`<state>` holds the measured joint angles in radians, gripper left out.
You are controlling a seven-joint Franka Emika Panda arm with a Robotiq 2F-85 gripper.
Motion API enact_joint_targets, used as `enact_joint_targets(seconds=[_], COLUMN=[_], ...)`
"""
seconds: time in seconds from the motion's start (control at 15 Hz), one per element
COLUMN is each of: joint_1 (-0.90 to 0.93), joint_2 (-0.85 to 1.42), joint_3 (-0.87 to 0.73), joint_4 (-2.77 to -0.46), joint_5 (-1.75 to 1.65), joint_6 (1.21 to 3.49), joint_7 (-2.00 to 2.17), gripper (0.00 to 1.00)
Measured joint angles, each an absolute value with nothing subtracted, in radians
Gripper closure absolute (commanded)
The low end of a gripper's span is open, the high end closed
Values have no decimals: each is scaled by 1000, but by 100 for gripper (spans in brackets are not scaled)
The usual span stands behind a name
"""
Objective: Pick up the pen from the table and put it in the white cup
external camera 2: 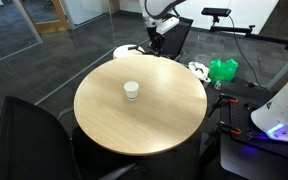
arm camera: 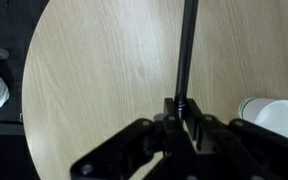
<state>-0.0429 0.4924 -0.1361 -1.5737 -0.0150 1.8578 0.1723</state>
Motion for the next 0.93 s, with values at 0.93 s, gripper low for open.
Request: enact_joint_targets(seconds=[0.93], joint_1=[-191], joint_2=[563], joint_3=[-54], joint_4=[-1399], joint_5=[96], joint_6=[1701], joint_7=[-291], gripper=[96])
